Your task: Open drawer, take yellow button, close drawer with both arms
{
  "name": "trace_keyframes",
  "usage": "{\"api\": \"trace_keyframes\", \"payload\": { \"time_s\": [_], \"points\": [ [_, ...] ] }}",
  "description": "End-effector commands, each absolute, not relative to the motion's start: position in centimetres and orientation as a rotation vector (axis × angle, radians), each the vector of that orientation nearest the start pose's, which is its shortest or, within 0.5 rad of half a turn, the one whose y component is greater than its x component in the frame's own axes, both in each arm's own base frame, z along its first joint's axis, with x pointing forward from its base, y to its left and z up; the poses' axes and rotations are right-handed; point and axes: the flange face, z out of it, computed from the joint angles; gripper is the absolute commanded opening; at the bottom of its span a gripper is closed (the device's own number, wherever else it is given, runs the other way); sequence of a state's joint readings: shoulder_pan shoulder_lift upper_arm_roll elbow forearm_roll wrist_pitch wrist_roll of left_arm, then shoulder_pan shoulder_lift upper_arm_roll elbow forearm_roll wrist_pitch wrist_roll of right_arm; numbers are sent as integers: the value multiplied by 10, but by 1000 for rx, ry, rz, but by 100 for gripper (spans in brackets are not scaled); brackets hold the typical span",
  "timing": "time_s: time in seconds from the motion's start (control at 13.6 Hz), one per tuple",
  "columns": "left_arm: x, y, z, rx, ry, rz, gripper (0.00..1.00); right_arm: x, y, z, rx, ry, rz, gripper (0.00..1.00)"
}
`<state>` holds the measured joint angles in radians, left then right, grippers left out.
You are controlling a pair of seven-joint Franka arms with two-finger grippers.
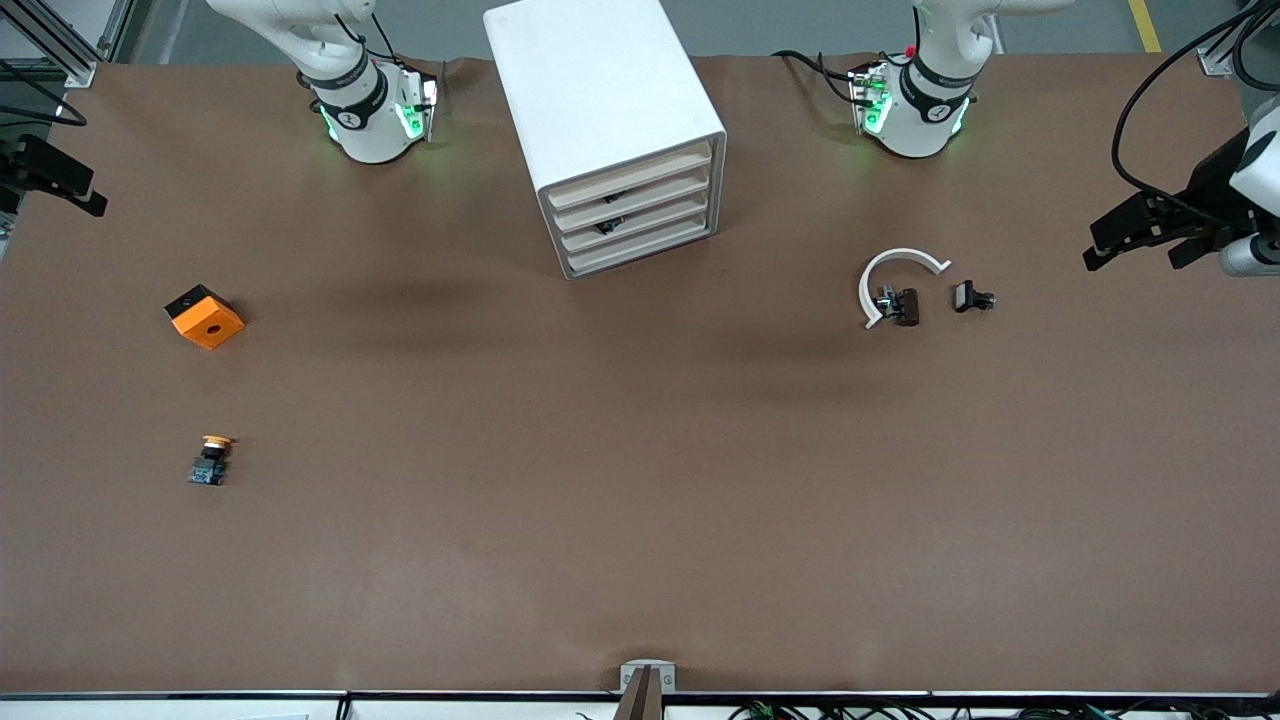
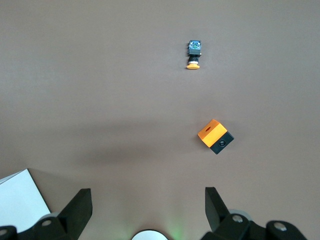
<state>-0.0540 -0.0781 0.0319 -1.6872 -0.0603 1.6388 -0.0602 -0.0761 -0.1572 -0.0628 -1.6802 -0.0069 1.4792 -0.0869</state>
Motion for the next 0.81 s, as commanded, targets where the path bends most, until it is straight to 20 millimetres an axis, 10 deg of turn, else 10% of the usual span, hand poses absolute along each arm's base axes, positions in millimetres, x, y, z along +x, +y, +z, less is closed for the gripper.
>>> {"api": "trace_keyframes", "payload": {
  "time_s": [0.0, 0.74],
  "points": [
    [531, -17, 620, -3179, -36, -3, 100, 482, -72, 651, -3147, 54, 58, 100],
    [535, -20, 626, -3139, -9, -22, 100, 483, -74, 653, -3130, 66, 35, 100]
  ]
}}
